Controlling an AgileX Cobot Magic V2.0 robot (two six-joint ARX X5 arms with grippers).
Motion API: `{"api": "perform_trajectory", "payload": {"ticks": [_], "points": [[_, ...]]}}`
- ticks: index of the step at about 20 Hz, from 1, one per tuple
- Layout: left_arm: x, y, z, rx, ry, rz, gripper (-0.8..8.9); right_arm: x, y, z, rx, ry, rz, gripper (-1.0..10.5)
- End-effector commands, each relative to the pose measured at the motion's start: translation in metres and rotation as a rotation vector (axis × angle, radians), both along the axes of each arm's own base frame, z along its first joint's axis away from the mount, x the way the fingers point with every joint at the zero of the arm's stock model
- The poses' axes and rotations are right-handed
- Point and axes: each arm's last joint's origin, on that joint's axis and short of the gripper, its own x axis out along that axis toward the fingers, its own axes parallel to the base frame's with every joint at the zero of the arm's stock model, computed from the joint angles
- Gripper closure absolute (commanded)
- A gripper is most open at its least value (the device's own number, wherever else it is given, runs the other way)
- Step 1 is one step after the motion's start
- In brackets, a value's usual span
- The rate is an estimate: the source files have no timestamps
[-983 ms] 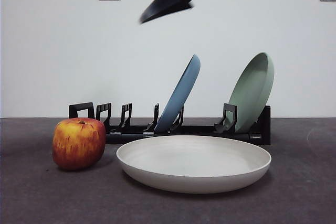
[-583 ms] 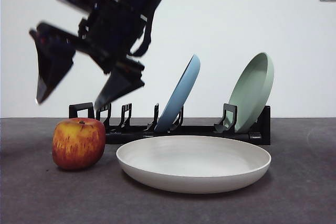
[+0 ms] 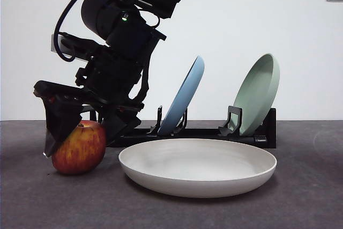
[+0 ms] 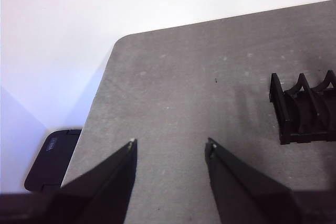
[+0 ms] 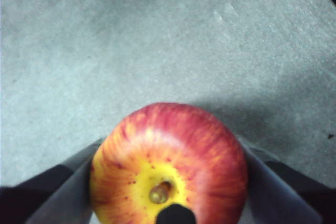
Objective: Take the yellow plate from the plate rack,put the plate on the table,take the apple from the table,put the apple in the plate
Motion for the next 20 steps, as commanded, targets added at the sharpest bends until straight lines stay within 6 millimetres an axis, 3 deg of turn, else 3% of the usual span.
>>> {"api": "perform_trajectory", "payload": {"ticks": [1,6,9,12,17,20], "points": [[-0.001,0.0,0.0,-0.006,-0.002,0.005,5.93,0.0,0.002,-0.007,-0.011,0.003,0.007,9.6],[-0.001,0.0,-0.001,-0.006,0.009,-0.001,5.93,0.0,0.001,0.0,-0.005,-0.005,0.004,9.6],[0.001,-0.003,0.001,-0.055,-0.009,-0.092,5.93,-0.002,-0.011,0.034,-0.008,-0.062,-0.037,9.6],[0.011,-0.007,0.002,-0.078,-0.026,-0.136,5.93,-0.007,-0.033,0.079,0.012,-0.101,-0.069,9.6],[0.037,-0.015,-0.002,-0.119,0.002,-0.23,5.93,-0.021,-0.092,0.153,0.047,-0.134,-0.146,9.6],[0.05,-0.021,-0.005,-0.146,0.018,-0.288,5.93,-0.027,-0.127,0.172,0.0,-0.097,-0.202,9.6]]}}
